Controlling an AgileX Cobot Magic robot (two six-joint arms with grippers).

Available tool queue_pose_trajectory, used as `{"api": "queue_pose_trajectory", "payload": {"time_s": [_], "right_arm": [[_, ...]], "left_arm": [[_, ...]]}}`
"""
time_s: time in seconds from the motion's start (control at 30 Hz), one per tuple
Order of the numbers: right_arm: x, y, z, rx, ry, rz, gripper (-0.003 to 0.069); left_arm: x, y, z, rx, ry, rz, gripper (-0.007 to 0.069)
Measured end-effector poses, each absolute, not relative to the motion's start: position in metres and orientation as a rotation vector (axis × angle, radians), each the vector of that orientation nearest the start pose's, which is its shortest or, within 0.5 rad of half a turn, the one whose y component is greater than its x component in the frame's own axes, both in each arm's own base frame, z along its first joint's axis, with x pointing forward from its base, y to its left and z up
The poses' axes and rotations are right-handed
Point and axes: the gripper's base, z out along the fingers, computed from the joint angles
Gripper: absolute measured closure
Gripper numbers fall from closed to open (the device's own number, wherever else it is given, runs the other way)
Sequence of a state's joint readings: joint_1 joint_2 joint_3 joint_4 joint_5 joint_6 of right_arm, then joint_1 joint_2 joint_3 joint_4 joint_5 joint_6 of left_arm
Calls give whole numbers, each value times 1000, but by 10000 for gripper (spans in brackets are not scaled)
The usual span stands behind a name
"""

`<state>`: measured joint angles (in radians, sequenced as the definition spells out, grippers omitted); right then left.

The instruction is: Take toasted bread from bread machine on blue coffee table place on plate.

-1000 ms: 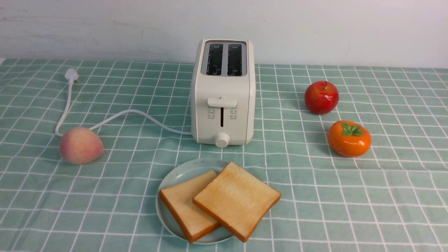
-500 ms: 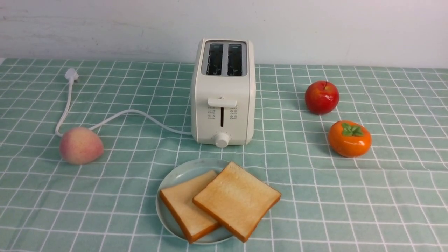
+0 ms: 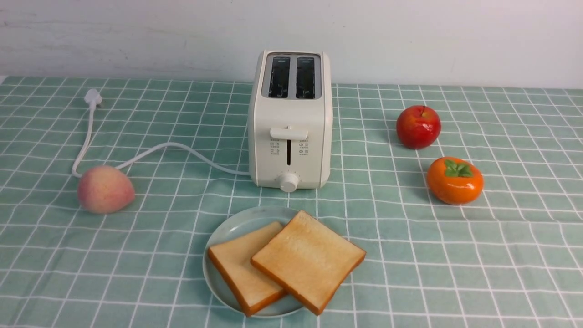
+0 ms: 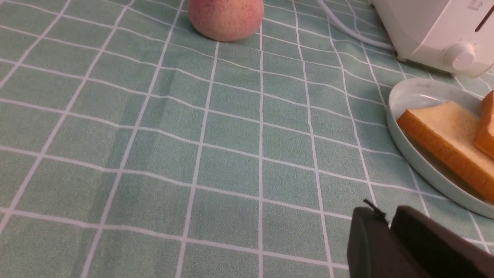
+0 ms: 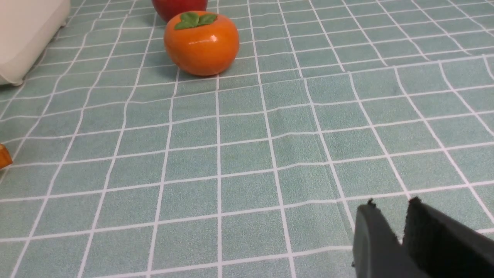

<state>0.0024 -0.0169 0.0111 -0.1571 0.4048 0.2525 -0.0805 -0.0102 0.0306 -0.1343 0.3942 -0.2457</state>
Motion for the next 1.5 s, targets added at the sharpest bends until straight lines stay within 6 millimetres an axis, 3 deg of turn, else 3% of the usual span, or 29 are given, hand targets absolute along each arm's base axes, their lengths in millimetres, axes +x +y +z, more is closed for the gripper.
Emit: {"api": "queue_pose_trajectory", "payload": {"time_s": [1.5], "right_arm": [[51,-5,174,142,1872,19,468]], "left_arm": [[52,-9,168,-240,1895,-354,523]]}}
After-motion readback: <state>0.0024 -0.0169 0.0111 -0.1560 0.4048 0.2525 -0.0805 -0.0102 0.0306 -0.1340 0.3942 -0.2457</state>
